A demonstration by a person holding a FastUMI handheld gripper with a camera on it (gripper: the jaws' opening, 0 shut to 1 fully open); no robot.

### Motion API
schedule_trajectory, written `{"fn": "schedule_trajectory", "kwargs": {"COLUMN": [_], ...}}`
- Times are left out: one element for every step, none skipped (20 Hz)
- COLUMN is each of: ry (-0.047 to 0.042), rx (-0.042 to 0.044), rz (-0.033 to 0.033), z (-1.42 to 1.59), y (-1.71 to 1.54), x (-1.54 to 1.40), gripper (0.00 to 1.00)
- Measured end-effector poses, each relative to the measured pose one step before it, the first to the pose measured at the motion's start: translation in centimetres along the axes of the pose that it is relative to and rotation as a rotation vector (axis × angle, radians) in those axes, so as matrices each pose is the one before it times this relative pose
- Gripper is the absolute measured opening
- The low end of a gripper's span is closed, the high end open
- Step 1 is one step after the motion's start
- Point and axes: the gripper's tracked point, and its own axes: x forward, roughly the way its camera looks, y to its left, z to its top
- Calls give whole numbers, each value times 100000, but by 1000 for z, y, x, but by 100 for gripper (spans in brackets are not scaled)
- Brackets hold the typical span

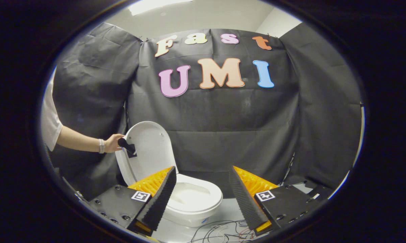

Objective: Open the toilet lid.

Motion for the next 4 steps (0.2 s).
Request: {"fn": "schedule_trajectory", "kwargs": {"ry": [-5, 2, 14, -15], "rx": [-28, 40, -21, 27], "rz": [19, -21, 7, -7], "z": [-4, 58, -10, -1], "y": [-7, 33, 1, 5], "x": [144, 71, -35, 22], "gripper": [97, 97, 97, 97]}}
